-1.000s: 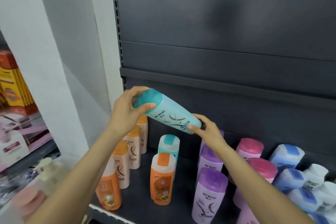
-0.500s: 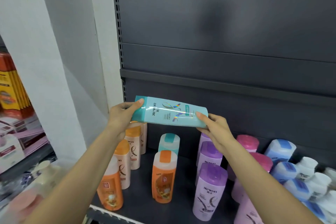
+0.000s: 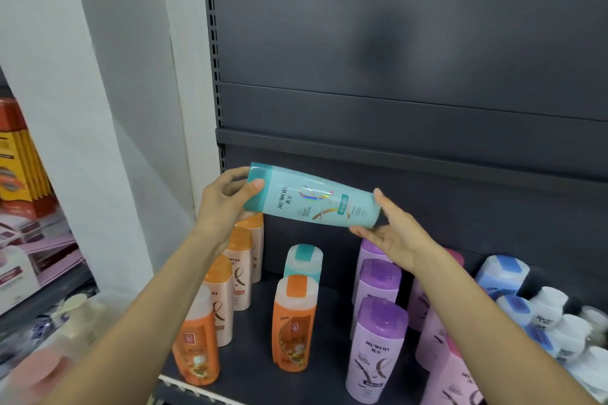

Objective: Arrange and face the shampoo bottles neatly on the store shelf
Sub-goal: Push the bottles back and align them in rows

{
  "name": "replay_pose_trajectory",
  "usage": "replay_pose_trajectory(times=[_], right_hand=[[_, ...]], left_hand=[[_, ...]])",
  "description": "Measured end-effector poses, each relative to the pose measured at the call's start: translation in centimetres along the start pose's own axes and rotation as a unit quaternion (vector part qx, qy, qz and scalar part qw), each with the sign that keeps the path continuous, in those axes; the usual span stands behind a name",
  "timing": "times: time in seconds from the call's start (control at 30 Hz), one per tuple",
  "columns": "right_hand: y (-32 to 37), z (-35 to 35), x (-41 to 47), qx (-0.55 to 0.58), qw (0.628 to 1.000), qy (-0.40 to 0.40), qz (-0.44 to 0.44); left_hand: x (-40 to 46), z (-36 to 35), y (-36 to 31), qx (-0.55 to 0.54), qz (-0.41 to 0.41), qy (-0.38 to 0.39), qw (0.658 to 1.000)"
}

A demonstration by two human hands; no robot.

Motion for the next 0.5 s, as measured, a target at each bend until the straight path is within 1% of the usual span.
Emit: replay_pose_trajectory(times=[0.07, 0.13, 0.27, 0.33, 0.4, 0.5], right_hand=[[-0.4, 0.0, -0.2, 0.030, 0.999, -0.015, -0.026], [-1.1, 0.1, -0.2, 0.048, 0.998, -0.026, -0.035], [-1.2, -0.3, 0.1, 0.094, 0.995, -0.033, 0.008], [-0.9, -0.2, 0.3, 0.094, 0.994, -0.040, 0.036], [-0.9, -0.1, 0.5, 0.092, 0.994, -0.039, 0.045], [-1.1, -0.2, 0.4, 0.100, 0.994, -0.020, 0.048]], left_hand=[[-0.2, -0.2, 0.0, -0.015, -0.006, 0.020, 1.000], [-0.3, -0.5, 0.2, -0.037, 0.001, 0.034, 0.999], [-0.3, -1.3, 0.9, -0.062, 0.030, 0.039, 0.997], [-0.1, -1.6, 1.3, -0.061, 0.058, 0.040, 0.996], [0.1, -1.9, 1.6, -0.061, 0.079, 0.046, 0.994], [0.2, -2.0, 1.2, -0.066, 0.074, 0.034, 0.994]])
Point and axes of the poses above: each hand's wrist, its own x-axis towards the middle knuckle, its own z-axis out of the back of the hand, y = z × x, the point moved 10 cm from there along x, towards the middle knuckle, and after that the axes turned 10 degrees about -x, right-handed, at the moved point
